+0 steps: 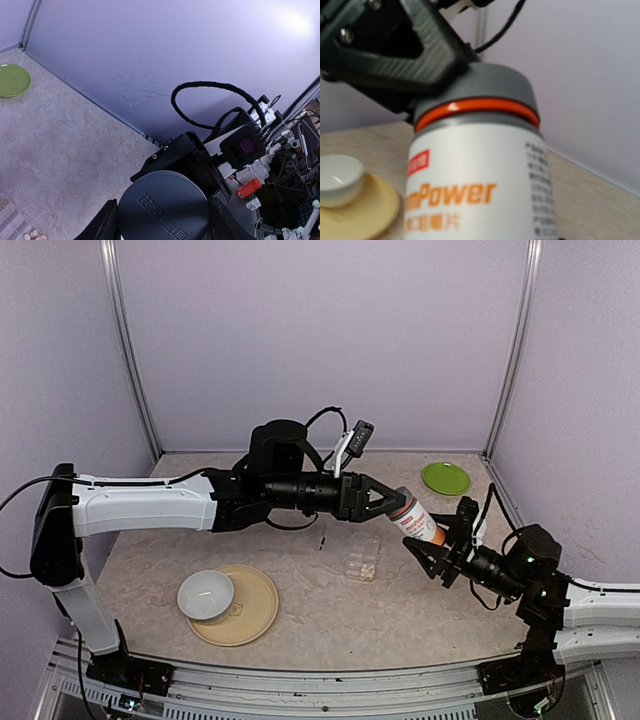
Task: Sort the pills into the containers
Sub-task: Screw the lid of the pill bottle onto the pill bottle.
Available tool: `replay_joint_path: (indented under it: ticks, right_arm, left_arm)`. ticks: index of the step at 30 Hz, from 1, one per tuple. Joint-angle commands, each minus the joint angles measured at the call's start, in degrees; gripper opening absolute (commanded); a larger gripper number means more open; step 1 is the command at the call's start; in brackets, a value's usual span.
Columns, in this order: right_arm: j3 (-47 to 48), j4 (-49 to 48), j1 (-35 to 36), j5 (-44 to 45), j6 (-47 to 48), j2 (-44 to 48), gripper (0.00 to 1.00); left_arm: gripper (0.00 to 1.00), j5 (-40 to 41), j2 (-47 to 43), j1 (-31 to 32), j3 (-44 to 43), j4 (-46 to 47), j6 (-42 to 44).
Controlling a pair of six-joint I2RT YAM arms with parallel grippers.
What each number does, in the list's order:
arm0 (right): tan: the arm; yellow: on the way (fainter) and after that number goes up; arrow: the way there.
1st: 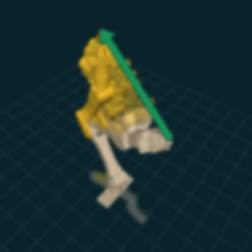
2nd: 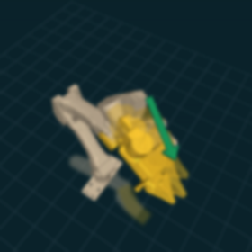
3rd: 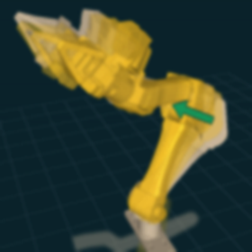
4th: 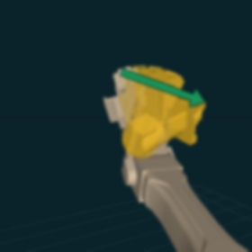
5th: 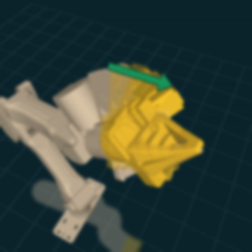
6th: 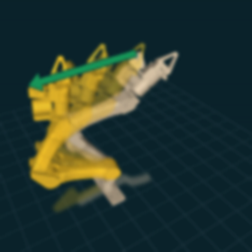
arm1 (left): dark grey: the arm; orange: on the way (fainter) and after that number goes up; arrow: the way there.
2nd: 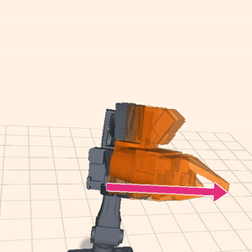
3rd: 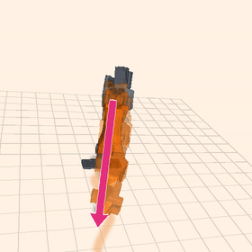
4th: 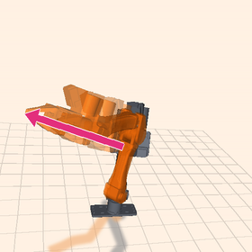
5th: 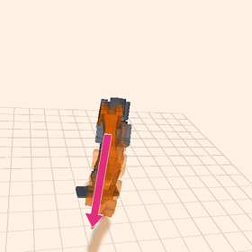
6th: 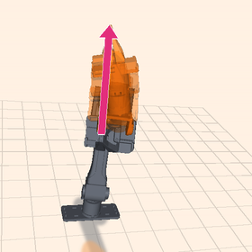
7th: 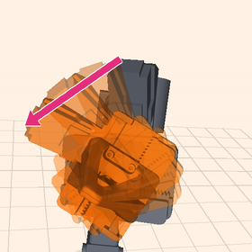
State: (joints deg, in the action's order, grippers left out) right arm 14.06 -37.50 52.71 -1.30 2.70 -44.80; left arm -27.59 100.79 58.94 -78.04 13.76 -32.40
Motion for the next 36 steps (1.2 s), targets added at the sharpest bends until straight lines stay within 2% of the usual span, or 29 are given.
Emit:
replay_joint_path:
  ticks: [1, 4, 8, 11, 13, 14, 15, 22, 29, 36]
  right_arm:
    - [-0.1, -4.1, 1.0, -6.0, -7.0, 2.8, 0.01]
    - [-1.1, -4.2, 1.0, -7.9, -8.2, 4.5, 0.01]
    - [-0.8, -2.4, 0.9, -9.0, -8.6, 5.2, 0.01]
    - [-0.9, -2.1, 1.0, -8.4, -8.6, 5.2, 0.01]
    - [-1.1, -2.2, 0.9, -7.4, -8.5, 5.3, 0.01]
    - [-1.3, -2.4, 1.0, -7.0, -8.4, 5.4, 0.01]
    - [-1.4, -2.5, 1.0, -6.7, -8.3, 5.5, 0.01]
    - [-1.0, -2.0, 0.9, -5.3, -6.3, 5.2, 0.01]
    - [-0.8, -2.9, 0.9, -3.1, -4.1, 4.7, 0.00]
    - [0.6, -4.7, 1.0, -3.1, -2.7, 2.0, 0.00]
  left_arm:
    - [0.35, -13.9, 1.3, 3.3, 1.2, -4.8, 10.9]
    - [0.39, -16.5, 1.5, 2.8, 0.6, -7.3, 15.2]
    - [0.52, -17.6, 1.9, 2.2, -0.1, -9.7, 17.8]
    - [0.63, -18.0, 1.1, 1.4, 1.1, -7.4, 16.1]
    - [0.77, -18.0, -0.1, 0.9, 2.8, -4.3, 13.9]
    - [0.90, -17.6, -0.9, 0.7, 3.8, -2.7, 13.1]
    - [0.98, -17.0, -1.7, 0.5, 5.0, -1.3, 12.3]
    - [0.99, -10.4, -5.9, 0.3, 7.1, 1.9, 8.6]
    - [0.99, 1.3, -8.3, 0.3, 7.0, 1.9, 3.2]
    - [0.99, 6.0, -8.0, 1.5, 6.4, 1.7, 0.3]
